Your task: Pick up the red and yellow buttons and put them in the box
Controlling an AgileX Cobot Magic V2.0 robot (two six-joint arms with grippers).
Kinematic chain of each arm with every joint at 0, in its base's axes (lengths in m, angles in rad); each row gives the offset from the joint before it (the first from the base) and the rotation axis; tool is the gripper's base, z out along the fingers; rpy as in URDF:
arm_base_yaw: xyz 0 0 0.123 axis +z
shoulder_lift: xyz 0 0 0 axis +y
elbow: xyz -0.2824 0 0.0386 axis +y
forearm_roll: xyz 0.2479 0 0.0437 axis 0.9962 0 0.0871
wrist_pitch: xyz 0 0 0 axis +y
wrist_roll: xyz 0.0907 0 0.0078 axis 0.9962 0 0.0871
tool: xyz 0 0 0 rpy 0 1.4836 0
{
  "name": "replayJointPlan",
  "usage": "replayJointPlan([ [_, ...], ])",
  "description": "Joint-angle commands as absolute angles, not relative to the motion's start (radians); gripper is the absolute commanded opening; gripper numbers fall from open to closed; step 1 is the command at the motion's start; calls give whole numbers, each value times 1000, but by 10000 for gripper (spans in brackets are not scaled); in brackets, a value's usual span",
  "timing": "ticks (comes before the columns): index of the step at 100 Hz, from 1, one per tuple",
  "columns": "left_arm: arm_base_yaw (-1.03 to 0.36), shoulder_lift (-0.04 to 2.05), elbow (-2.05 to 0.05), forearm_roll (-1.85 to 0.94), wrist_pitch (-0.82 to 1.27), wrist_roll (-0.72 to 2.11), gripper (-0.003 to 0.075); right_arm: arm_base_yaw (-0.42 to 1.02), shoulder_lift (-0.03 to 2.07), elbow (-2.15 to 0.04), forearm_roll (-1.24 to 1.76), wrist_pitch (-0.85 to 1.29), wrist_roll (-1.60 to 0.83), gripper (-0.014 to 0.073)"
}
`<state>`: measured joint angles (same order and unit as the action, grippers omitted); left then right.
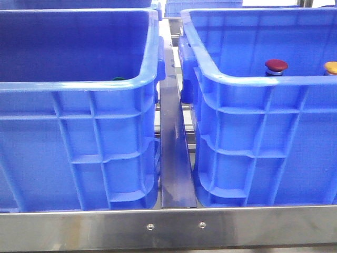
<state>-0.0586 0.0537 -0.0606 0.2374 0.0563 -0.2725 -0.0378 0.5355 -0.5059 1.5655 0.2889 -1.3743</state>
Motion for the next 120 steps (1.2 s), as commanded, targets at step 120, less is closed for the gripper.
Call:
replayJointPlan([
  [120,2,-35,52,32,-76,-114,-19,-41,536,-527,1578,304,-1381,-69],
])
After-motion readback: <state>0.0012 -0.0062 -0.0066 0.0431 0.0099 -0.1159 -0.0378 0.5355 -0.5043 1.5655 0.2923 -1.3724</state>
